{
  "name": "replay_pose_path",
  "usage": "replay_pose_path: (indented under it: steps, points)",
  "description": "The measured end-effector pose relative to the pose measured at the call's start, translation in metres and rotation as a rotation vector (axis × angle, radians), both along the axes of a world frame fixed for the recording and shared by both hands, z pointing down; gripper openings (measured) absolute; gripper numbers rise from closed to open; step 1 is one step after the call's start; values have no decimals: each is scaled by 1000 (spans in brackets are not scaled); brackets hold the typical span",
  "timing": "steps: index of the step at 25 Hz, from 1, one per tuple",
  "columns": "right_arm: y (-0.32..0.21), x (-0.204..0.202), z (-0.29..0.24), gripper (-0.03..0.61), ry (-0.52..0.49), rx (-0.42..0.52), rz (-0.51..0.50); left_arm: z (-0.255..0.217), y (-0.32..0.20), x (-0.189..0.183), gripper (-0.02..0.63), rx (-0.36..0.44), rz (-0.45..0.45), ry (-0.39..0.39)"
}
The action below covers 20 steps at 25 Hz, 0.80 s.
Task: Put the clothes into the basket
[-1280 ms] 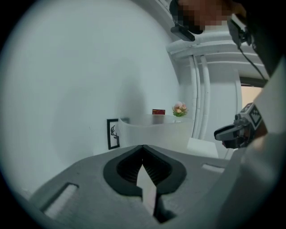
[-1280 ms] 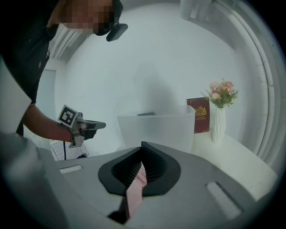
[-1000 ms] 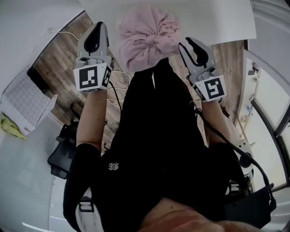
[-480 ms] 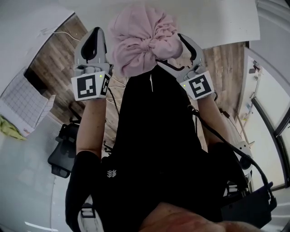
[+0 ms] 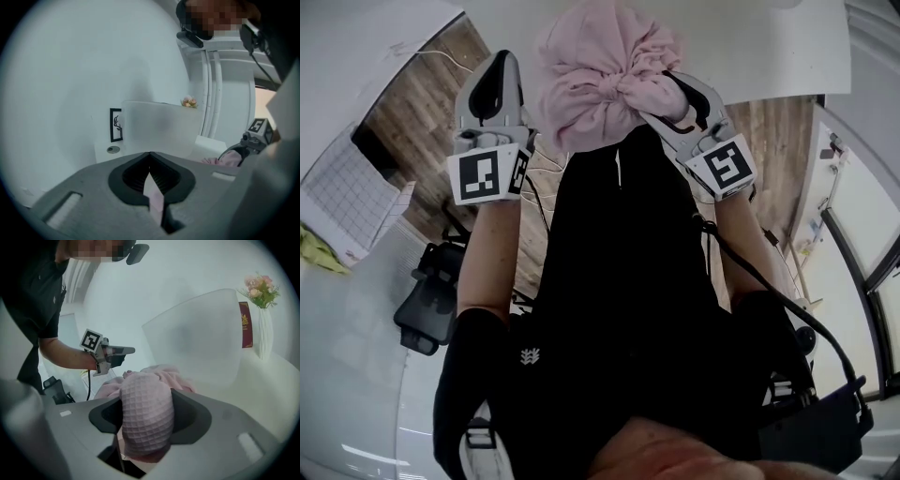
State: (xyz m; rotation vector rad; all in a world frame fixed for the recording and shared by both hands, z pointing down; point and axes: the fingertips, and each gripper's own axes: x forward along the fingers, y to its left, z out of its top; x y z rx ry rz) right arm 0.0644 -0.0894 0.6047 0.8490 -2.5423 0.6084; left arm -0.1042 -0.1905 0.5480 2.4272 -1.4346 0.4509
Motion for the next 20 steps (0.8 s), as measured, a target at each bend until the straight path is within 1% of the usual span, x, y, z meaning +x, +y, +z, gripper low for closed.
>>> replay_pose_path:
  steps: [2, 5, 7, 8, 11, 14, 20]
  points:
    - [1, 0, -3, 251, 16, -7, -20, -6, -2, -4, 0, 10, -9, 3]
    - [0, -2, -14, 186, 14, -10, -18, -18, -4, -7, 0, 28, -22, 9]
    - [-1, -6, -24, 156, 15, 13, -31, -26, -5, -9, -2, 40, -29, 14]
    - [-1, -10, -30, 121, 21, 29, -45, -31, -6, -11, 0, 46, -30, 17]
    - [-2, -21, -45, 114, 37, 58, -82, -46, -8, -19, 0, 65, -33, 22]
    - [0, -24, -59, 109, 29, 83, -106, -56, -8, -19, 0, 87, -36, 24]
    - [-3, -30, -97, 107, -2, 132, -108, -85, -10, -26, 0, 130, -40, 26]
